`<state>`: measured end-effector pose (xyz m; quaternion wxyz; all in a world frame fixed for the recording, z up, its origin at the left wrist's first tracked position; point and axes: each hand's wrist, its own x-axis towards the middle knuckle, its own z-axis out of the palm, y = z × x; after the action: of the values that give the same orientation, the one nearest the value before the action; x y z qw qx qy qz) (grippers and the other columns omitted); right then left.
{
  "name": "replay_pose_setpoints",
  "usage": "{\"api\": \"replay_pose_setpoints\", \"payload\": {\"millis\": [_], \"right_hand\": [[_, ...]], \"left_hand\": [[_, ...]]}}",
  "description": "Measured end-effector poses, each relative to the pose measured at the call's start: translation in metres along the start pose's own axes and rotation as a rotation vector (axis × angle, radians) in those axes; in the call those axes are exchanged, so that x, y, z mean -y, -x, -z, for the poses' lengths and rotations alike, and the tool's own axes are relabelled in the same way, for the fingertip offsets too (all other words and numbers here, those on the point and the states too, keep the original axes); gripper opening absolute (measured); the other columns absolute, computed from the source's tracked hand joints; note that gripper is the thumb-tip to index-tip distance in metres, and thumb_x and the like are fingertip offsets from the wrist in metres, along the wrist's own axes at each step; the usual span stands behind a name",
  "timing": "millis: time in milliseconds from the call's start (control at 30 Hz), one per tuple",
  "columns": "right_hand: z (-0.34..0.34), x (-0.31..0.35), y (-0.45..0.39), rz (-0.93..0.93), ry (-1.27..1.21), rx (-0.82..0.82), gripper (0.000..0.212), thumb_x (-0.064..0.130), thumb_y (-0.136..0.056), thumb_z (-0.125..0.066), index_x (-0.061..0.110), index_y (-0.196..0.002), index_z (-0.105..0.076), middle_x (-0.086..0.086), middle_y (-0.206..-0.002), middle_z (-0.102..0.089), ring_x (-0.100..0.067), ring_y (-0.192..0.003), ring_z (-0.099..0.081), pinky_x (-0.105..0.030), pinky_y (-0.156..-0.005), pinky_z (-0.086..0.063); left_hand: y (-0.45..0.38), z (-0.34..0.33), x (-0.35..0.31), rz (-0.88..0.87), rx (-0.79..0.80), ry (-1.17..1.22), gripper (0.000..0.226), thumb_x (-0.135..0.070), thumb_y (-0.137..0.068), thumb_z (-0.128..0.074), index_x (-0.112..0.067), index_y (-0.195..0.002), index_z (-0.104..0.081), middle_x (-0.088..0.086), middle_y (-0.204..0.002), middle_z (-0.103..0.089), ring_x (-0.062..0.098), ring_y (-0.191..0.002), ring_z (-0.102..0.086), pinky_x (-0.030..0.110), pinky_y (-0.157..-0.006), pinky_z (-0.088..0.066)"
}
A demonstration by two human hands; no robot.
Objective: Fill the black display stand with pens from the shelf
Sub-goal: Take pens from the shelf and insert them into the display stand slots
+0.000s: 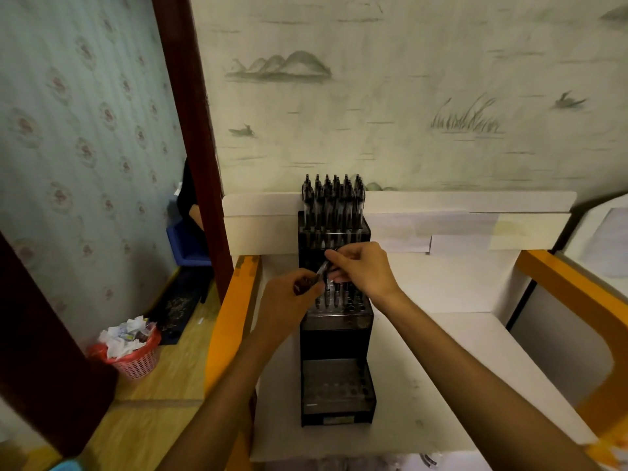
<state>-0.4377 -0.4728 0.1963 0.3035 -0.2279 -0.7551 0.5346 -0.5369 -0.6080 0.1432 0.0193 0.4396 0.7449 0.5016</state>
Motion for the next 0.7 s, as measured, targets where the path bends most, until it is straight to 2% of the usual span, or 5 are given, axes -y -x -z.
{"api": "replay_pose_setpoints", "payload": {"millis": [100,233,400,600,700], "right_hand": [[-0.003,0.003,-0.003,0.057,0.034,-0.052,0.017,0.020,-0.092,-0.070,0.008,-0.080,-0.071,-0.009,-0.071,-0.074,-0.022,-0.062,-0.074,-0.045,-0.068,-0.062],[-0.005,0.003,-0.007,0.249,0.286,-0.129,0.023,0.027,-0.091,-0.071,0.011,-0.074,-0.074,0.002,-0.065,-0.072,-0.006,-0.056,-0.069,-0.034,-0.068,-0.061],[-0.014,0.000,-0.008,0.323,0.361,-0.147,0.026,0.031,-0.091,-0.070,0.010,-0.076,-0.076,-0.002,-0.067,-0.072,-0.012,-0.063,-0.069,-0.040,-0.072,-0.059],[-0.028,0.002,-0.009,0.376,0.455,-0.126,0.029,0.031,-0.093,-0.067,0.009,-0.076,-0.074,-0.003,-0.064,-0.069,-0.014,-0.061,-0.065,-0.035,-0.068,-0.054],[-0.034,-0.003,-0.007,0.361,0.480,-0.115,0.029,0.032,-0.093,-0.068,0.010,-0.074,-0.074,-0.001,-0.061,-0.066,-0.010,-0.056,-0.061,-0.025,-0.062,-0.049]], "left_hand": [[0.000,0.012,0.001,-0.062,0.026,-0.147,0.011,-0.036,-0.098,-0.058,-0.033,-0.105,-0.066,-0.015,-0.087,-0.066,-0.003,-0.077,-0.061,0.017,-0.067,-0.050],[-0.002,0.033,0.008,-0.098,0.009,-0.278,0.021,-0.036,-0.099,-0.055,-0.025,-0.112,-0.068,-0.010,-0.101,-0.067,0.004,-0.087,-0.061,0.028,-0.078,-0.054],[-0.001,0.046,0.019,-0.132,-0.015,-0.364,0.015,-0.041,-0.097,-0.055,-0.034,-0.105,-0.066,-0.014,-0.100,-0.065,0.001,-0.087,-0.059,0.023,-0.073,-0.050],[-0.001,0.045,0.019,-0.139,-0.015,-0.367,0.013,-0.039,-0.095,-0.059,-0.032,-0.104,-0.067,-0.013,-0.099,-0.065,0.001,-0.084,-0.058,0.022,-0.073,-0.051],[-0.002,0.043,0.017,-0.139,-0.018,-0.371,0.016,-0.037,-0.095,-0.059,-0.029,-0.105,-0.068,-0.011,-0.099,-0.067,0.003,-0.085,-0.058,0.025,-0.074,-0.051]]}}
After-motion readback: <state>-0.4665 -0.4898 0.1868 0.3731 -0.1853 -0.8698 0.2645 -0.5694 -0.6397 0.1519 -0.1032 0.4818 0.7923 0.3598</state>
